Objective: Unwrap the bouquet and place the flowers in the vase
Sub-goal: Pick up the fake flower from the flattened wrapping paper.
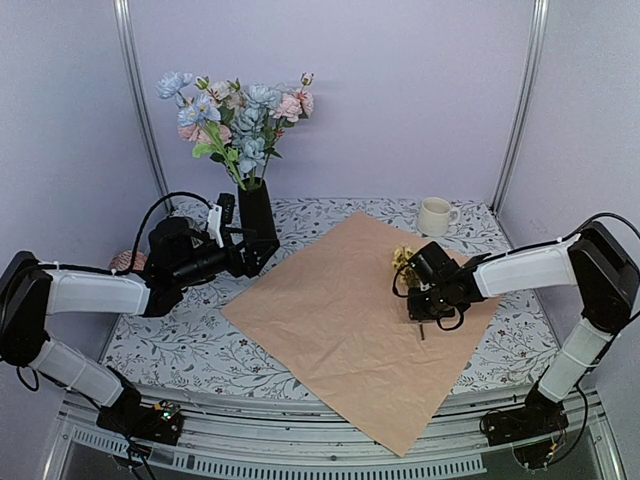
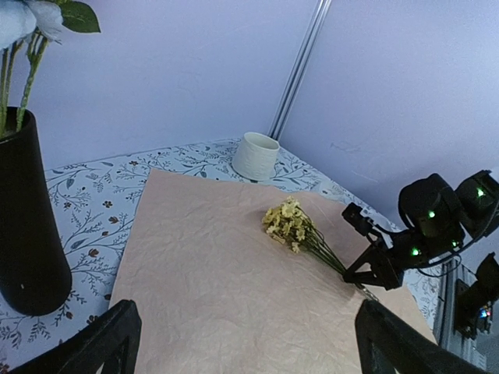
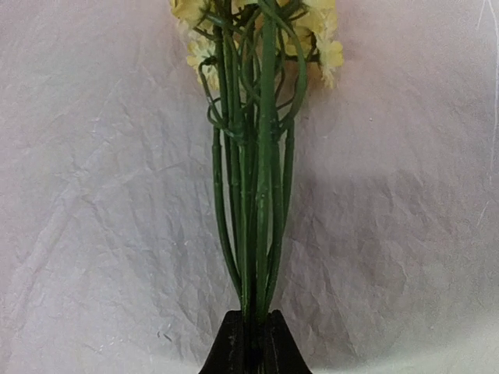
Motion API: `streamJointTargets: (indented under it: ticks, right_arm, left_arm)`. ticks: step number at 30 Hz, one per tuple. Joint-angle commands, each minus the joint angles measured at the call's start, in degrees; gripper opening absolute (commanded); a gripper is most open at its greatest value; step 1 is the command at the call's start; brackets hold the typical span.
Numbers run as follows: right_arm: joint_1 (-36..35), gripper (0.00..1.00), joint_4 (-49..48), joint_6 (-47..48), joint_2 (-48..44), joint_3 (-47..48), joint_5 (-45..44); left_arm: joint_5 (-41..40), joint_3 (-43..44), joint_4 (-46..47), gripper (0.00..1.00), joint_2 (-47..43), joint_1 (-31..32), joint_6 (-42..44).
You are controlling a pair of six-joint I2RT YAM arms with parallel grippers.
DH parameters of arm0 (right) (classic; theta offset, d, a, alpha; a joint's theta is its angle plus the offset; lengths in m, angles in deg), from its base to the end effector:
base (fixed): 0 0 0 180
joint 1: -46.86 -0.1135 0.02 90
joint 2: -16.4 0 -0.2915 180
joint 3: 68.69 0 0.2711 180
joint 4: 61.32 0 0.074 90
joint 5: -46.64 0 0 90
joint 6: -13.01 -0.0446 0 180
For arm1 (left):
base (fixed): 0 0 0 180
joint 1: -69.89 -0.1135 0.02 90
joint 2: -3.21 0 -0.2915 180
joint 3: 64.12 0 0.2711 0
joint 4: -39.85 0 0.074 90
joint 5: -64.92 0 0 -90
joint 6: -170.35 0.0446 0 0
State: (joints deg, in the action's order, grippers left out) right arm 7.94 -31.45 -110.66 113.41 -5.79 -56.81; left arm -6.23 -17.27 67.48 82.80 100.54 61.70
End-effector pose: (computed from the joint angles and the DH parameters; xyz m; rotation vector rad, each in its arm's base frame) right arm 0.2645 0.2002 0.1453 -0.0490 2.6382 0.1101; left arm 0.2603 -0.1710 0.2432 0.4394 1.6830 -0.9154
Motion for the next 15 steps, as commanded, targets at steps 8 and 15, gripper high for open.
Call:
streamJointTargets:
  ticks: [8,15]
  right_arm:
    - [0.2,0.02,-14.4,5.9,-19.5,-8.3,3.5]
    - [-2.9,0.02,-33.1,13.0,-29.1,-15.0,11.1]
  left_arm:
    - [-0.3,1.3,0.7,0.97,-2.1,3.4,-7.6]
    - [-2.1,2.3,2.8,0.97,-2.8,9.6,-10.3]
